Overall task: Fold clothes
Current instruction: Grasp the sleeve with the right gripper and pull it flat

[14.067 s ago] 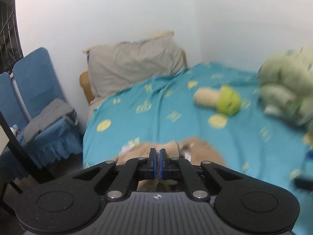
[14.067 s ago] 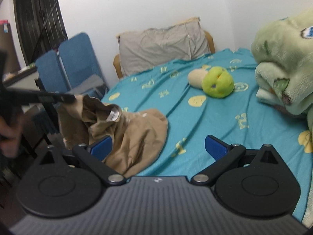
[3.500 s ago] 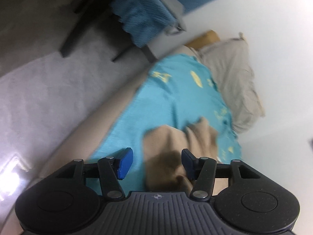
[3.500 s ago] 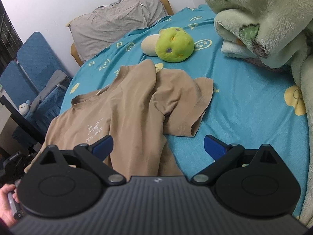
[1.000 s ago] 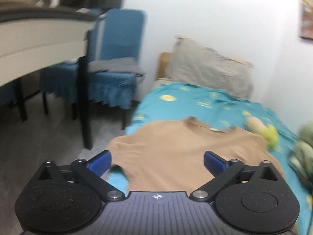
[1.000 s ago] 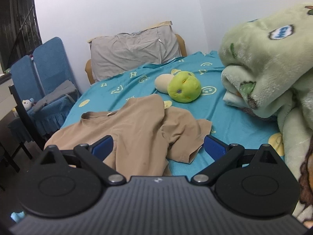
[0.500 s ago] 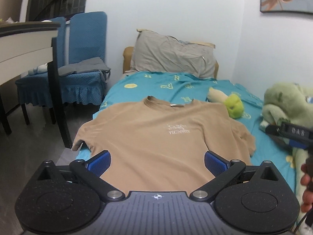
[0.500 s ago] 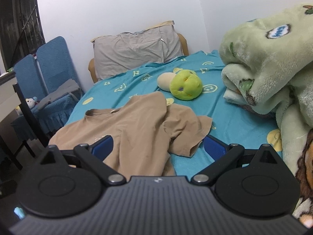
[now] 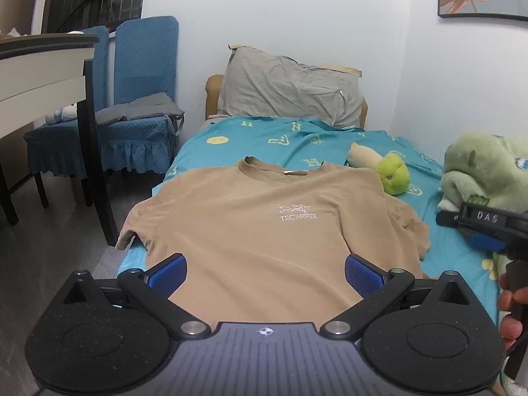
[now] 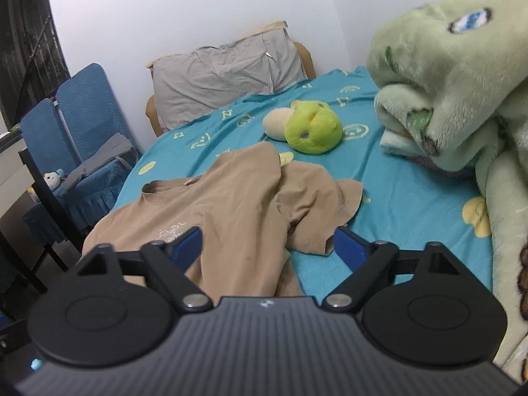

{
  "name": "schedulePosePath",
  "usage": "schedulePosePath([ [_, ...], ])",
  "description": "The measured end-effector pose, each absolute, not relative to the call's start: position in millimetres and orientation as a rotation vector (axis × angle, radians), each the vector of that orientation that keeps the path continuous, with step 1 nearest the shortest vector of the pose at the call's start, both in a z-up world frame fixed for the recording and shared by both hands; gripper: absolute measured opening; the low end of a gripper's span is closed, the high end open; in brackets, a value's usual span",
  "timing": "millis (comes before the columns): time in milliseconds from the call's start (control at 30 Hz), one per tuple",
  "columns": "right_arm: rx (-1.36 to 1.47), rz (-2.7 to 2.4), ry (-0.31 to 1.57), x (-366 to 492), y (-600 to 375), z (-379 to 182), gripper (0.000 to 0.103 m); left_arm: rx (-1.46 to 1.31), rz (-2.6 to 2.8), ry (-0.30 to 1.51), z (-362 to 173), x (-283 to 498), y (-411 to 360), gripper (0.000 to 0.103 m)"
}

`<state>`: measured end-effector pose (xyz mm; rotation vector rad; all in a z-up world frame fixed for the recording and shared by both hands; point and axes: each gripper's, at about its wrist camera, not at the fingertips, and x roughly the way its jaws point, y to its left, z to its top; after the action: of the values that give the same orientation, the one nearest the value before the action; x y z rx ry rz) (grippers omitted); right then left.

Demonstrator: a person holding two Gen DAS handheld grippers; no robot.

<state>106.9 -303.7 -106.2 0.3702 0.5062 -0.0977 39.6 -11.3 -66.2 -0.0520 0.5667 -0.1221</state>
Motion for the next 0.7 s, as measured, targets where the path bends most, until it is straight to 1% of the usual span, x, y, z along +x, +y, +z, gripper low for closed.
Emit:
schedulePosePath([
  [33, 0.383, -0.097, 0.515, 108, -305, -109, 0.078, -0.058, -0.121, 0.569, -66, 40, -11, 0.103],
  [100, 0.421, -0.097, 0.532, 112, -311, -114, 0.071, -0.068, -0.122, 0.571, -66, 41, -12, 0.103],
  [133, 0.452, -0.097, 0.539, 114, -315, -117, 0.070, -0.073, -0.124, 0.571, -65, 41, -12, 0.103],
  [267, 0.613, -0.094, 0.571, 124, -341, -134, 0.070, -0.096, -0.129, 0.580, -65, 43, -13, 0.103],
  [500, 1.009, -0.070, 0.674, 151, -375, -193, 0.070, -0.180, -0.122, 0.614, -69, 52, -4, 0.103],
  [700, 1.178, -0.121, 0.591, 159, -382, -212, 0.068, -0.249, -0.100, 0.657, -79, 67, 8, 0.103],
])
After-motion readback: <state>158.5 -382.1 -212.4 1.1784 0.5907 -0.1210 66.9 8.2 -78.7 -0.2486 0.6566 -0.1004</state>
